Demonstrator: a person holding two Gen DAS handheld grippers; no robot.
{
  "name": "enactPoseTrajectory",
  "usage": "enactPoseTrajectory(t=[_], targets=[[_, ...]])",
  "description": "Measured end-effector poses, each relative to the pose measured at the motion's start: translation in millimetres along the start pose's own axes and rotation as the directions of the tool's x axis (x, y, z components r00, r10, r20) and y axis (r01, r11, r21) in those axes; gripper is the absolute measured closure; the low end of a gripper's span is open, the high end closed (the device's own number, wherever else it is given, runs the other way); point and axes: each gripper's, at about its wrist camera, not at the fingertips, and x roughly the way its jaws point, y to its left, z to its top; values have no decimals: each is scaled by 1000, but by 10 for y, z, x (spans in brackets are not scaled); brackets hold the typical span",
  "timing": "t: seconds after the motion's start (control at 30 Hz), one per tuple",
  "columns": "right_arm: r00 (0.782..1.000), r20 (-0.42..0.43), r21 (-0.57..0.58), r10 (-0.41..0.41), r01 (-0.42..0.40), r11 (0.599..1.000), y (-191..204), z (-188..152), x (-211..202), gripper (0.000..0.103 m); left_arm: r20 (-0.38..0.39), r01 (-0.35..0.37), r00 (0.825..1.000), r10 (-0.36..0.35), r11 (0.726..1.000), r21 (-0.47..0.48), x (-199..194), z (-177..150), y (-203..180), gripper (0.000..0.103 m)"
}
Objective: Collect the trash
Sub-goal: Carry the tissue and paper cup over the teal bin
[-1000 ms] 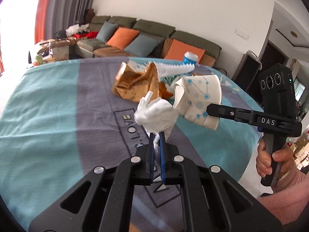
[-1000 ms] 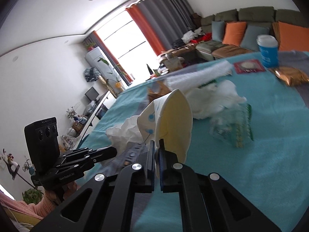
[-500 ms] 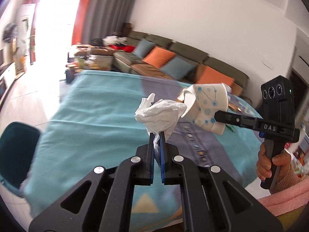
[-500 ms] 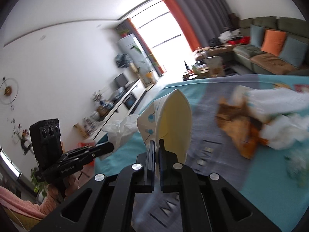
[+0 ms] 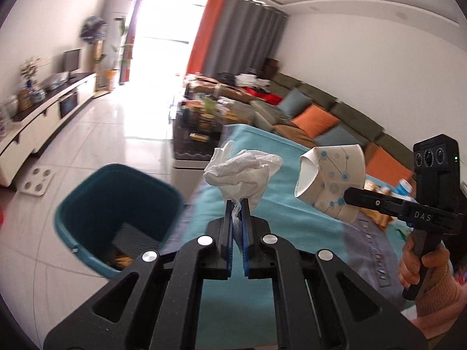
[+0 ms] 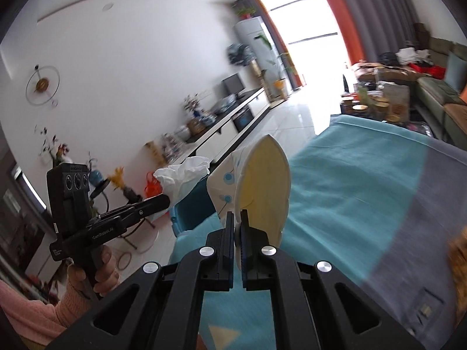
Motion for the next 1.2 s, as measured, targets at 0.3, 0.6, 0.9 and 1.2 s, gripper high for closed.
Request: enactPoseTrajectory(t=[0.3,0.6,0.9,1.2], targets=[[992,-112,-81,54,-63,995,337,251,744,100,-11,-120,993,120,988,-97,-53,-7,751,98],[975,-223,-134,23,-54,989,575,328,1456,100,-64,-198,980,190,965,-175,50,-112,1314,98],[963,-268,-104,14,-43,994,601,427,1937,100,-127,-252,965,229,947,-202,280,-228,1580,98],[933,-358,-76,-34,7,997,545,404,2373,100,-201,-289,948,249,935,-208,680,-292,1605,97]])
